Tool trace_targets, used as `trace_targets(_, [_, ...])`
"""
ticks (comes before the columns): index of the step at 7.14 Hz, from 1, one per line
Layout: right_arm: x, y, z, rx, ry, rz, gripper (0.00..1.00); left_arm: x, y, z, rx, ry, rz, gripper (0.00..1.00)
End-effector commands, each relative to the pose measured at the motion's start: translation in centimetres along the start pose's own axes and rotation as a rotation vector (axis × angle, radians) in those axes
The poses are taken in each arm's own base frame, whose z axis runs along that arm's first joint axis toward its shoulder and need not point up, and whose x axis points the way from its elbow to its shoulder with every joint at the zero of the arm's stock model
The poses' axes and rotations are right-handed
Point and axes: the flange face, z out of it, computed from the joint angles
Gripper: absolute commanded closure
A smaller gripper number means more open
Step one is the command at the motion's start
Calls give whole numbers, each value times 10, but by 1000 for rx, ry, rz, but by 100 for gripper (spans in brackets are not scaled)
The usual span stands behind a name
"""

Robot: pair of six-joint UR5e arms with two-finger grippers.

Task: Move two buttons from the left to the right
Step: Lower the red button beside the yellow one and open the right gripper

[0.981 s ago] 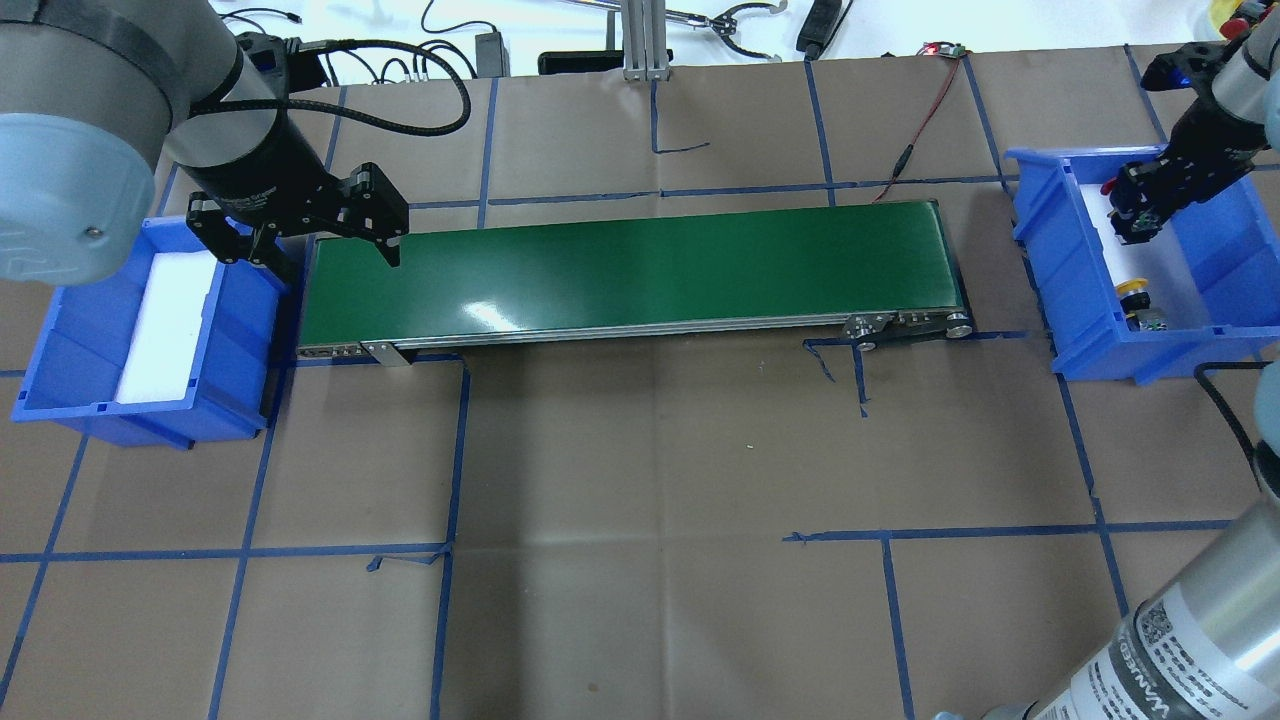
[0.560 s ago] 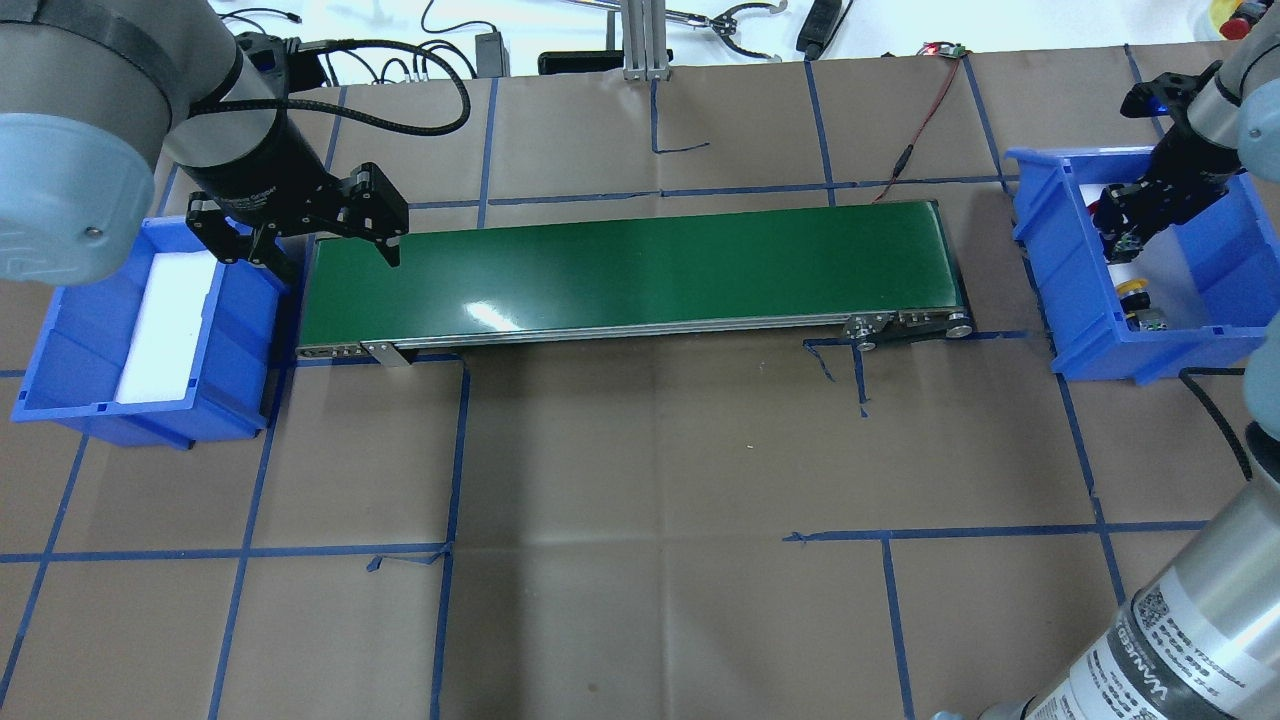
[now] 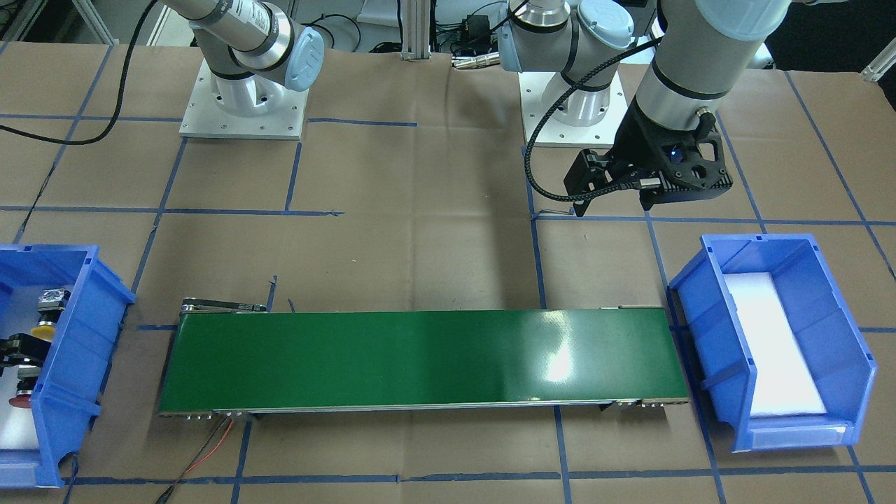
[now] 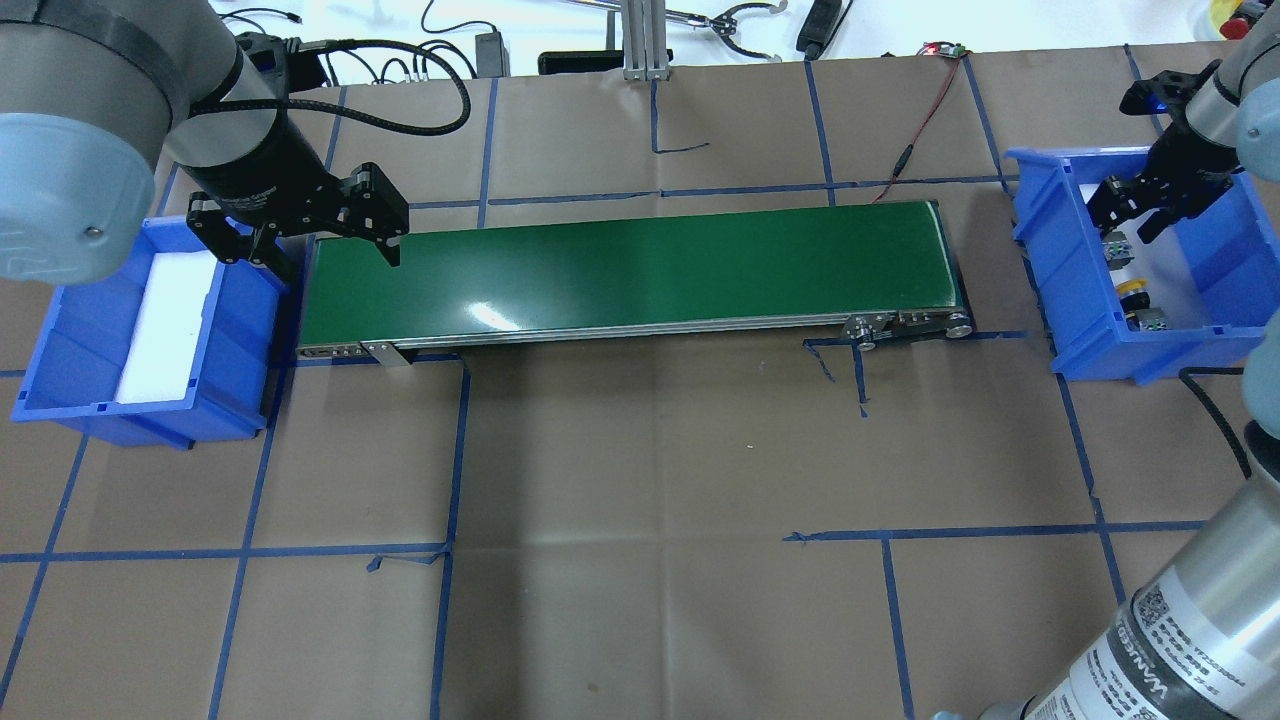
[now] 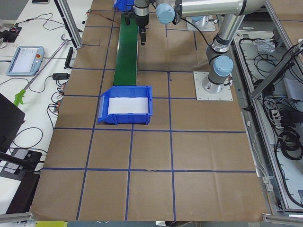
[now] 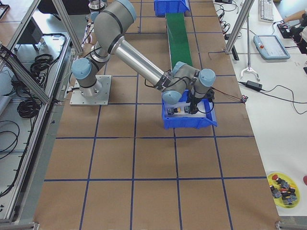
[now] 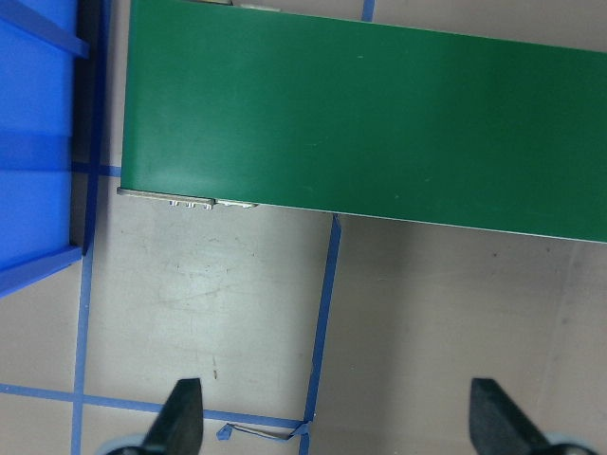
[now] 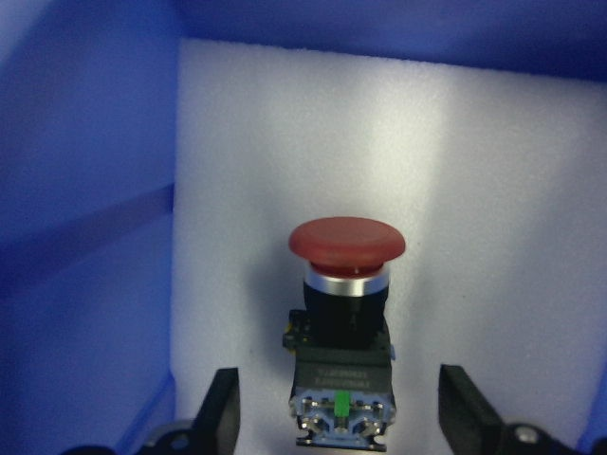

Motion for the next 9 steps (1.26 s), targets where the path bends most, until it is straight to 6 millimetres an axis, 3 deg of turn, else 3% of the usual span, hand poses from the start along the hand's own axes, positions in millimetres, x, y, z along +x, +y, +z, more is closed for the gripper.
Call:
trace_targets(1, [-2, 1, -18, 20, 12, 0, 7, 0, 0, 0, 0, 0, 0, 0])
trace_targets(2, [-5, 6, -41, 35, 33, 0, 7, 1, 0, 0, 0, 0, 2, 0])
trace_targets(3, [-15, 13, -72, 62, 59, 10, 1, 1, 0, 0, 0, 2, 2, 0])
trace_targets(4, [-30, 19, -106, 101, 81, 62, 0, 0, 0, -1, 1, 2, 0, 0])
trace_targets(5, [-66, 28, -153, 170, 114, 91, 0, 0, 0, 0, 1, 2, 0, 0])
trace_targets(6, [-123, 48, -194, 181, 106, 138, 0, 0, 0, -1, 3, 2, 0, 0])
trace_targets(7, [-173, 75, -218, 123, 68, 254, 0, 1, 0, -1, 3, 2, 2, 0])
trace_targets(8, [-222, 89, -232, 115, 59, 296, 1, 0, 0, -1, 3, 2, 0, 0])
trace_targets(9, [-275, 99, -235, 121, 66, 239, 1, 1, 0, -1, 3, 2, 0, 0])
